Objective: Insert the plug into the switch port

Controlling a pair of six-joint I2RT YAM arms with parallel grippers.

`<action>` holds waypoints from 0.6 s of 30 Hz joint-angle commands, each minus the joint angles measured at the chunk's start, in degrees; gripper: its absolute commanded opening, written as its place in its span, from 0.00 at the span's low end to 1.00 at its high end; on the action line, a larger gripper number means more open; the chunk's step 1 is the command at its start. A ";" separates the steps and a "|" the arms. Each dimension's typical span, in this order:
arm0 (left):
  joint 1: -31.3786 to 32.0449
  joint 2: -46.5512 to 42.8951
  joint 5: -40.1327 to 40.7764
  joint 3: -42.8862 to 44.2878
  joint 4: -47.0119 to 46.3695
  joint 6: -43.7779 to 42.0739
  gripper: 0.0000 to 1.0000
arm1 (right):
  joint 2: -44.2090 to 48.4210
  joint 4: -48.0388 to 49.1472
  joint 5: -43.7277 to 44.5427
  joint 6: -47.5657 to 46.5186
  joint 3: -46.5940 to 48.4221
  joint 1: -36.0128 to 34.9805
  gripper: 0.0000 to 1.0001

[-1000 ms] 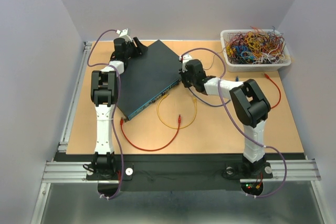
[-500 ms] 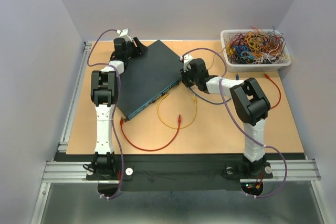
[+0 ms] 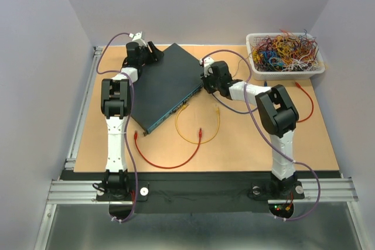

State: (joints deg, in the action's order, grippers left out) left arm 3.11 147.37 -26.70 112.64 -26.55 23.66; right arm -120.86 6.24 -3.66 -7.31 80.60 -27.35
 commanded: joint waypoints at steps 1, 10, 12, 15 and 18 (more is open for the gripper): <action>4.80 1.08 -10.04 1.18 6.59 3.76 0.64 | -1.66 13.64 -0.64 -2.61 8.86 -0.07 0.00; 4.97 2.22 -10.65 3.28 8.44 3.32 0.62 | -0.25 9.33 -7.13 -7.62 11.16 -0.07 0.00; 5.06 2.74 -11.35 4.77 9.49 2.63 0.62 | -0.52 8.01 -8.99 -8.94 12.56 -0.07 0.01; 5.41 4.24 -12.94 8.28 12.04 1.22 0.62 | -1.31 5.89 -11.02 -10.96 14.15 -0.07 0.00; 5.85 5.56 -14.26 10.49 14.32 0.25 0.62 | -1.49 5.10 -11.54 -13.16 14.32 -0.15 0.00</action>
State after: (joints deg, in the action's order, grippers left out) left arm 2.87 150.87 -30.83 120.36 -20.34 23.49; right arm -123.35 -3.05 -8.71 -16.60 88.49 -25.98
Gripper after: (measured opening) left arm 0.627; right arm 0.218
